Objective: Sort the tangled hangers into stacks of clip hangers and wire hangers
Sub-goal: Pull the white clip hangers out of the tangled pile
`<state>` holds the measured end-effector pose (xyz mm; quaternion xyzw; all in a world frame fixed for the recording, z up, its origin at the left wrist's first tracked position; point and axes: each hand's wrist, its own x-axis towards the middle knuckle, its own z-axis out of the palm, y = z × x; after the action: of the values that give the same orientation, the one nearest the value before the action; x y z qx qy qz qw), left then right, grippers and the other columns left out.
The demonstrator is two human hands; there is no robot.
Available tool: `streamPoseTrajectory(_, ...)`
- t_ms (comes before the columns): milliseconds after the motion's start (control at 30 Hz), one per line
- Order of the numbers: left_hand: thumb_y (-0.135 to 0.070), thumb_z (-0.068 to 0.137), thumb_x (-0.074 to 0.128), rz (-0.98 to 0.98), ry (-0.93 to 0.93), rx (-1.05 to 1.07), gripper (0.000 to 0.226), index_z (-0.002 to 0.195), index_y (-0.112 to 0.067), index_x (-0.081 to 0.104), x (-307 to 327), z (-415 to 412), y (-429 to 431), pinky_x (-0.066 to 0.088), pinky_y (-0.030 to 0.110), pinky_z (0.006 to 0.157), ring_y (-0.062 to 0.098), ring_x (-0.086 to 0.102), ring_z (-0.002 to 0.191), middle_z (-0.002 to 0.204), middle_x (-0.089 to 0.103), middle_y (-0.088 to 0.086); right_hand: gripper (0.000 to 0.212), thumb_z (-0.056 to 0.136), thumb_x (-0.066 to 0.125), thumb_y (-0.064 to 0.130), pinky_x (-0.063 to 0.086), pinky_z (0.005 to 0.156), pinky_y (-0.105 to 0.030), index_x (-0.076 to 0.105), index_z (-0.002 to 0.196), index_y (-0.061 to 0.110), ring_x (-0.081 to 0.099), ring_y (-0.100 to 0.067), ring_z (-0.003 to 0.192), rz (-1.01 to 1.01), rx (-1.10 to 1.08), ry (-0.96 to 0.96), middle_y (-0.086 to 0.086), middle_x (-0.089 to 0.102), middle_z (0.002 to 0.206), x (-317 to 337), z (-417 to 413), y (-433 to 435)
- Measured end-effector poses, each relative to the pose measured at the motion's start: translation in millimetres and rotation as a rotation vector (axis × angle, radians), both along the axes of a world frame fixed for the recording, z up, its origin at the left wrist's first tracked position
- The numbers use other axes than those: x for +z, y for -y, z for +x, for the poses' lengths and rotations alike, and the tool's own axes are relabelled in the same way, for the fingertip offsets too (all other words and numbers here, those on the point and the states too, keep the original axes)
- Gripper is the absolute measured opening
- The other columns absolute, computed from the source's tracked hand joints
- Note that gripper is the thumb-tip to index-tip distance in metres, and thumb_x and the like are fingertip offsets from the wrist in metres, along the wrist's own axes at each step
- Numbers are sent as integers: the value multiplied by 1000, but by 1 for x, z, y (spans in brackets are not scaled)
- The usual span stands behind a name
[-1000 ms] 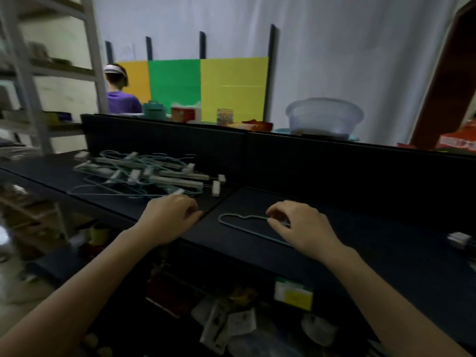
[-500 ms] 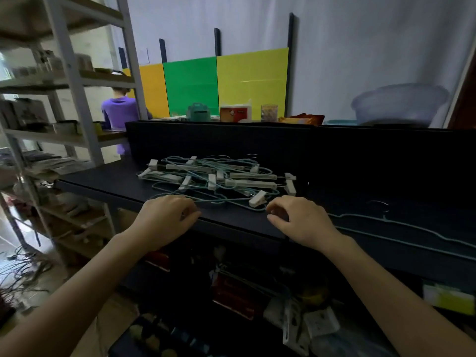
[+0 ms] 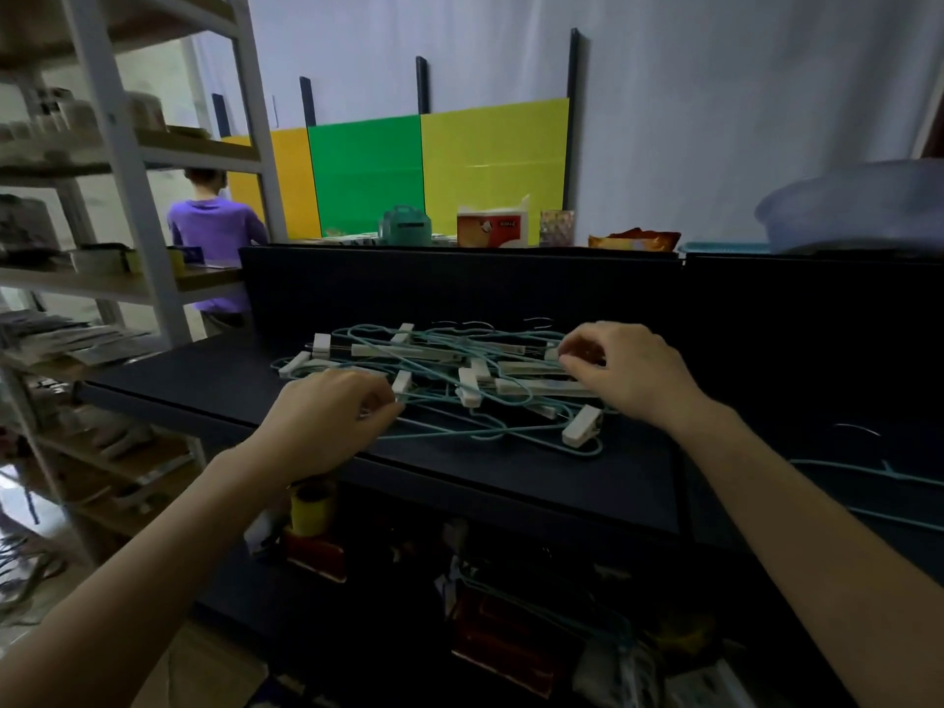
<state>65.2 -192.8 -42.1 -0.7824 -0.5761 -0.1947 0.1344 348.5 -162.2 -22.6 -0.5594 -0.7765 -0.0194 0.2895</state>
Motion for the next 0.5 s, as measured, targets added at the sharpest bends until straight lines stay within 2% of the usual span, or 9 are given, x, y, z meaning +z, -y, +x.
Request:
streamPoseTrajectory(100,-43,92,45,23,25,-65,27,95,-26,66,6,-9,-30,34,14,50,0,47,66,84,56,-15,21,91,52,38,52,81,-37,62,106,27,60,-18,96,31,-45,-15,5,63,104,8,-8,-26)
streamPoseTrajectory(200,-41,92,46,37,19,-112,25,98,-25,66,14,-14,-65,33,12,51,4,50,72,85,56,-15,22,91,53,37,52,82,-38,64,105,25,60,-20,96,79,-81,-64,2,64,104,19,-14,-53)
streamPoseTrajectory(267,-42,92,47,46,7,-128,26,99,-25,66,16,-18,-85,41,17,54,7,54,76,87,57,-14,23,91,52,38,50,81,-35,64,106,25,60,-20,96,79,-107,-68,1,65,106,25,-20,-72)
streamPoseTrajectory(367,-44,91,46,28,2,-124,28,102,-26,65,21,-23,-110,51,30,65,10,58,86,89,55,-15,29,92,49,43,47,78,-32,62,110,25,59,-20,99,-42,-158,-17,1,65,110,28,-29,-99)
streamPoseTrajectory(433,-46,91,45,13,-36,-129,32,106,-25,63,25,-25,-125,50,31,70,12,57,94,98,57,-12,33,92,47,47,47,77,-32,61,112,25,59,-21,100,-144,-193,43,0,64,113,28,-34,-112)
streamPoseTrajectory(500,-56,87,44,-45,-91,-140,45,115,-24,58,27,-28,-141,48,30,79,13,55,104,112,58,-9,35,92,46,49,47,76,-32,61,114,26,59,-20,99,-210,-224,81,1,64,113,26,-37,-122)
